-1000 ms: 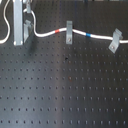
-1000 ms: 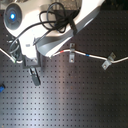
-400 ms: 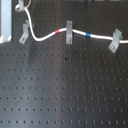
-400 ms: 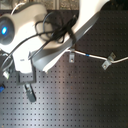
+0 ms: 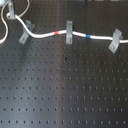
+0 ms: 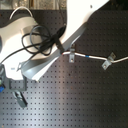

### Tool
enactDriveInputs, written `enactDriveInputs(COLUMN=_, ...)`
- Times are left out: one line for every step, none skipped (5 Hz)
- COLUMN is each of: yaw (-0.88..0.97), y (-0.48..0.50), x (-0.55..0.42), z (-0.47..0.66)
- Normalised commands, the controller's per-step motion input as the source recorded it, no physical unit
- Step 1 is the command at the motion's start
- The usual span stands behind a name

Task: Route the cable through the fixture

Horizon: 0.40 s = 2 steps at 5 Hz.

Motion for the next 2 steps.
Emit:
enactDriveInputs(yaw=0.07, y=-0.382, x=0.327, z=-0.42)
enactDriveInputs(yaw=0.0, y=-0.289, x=0.487, z=-0.33)
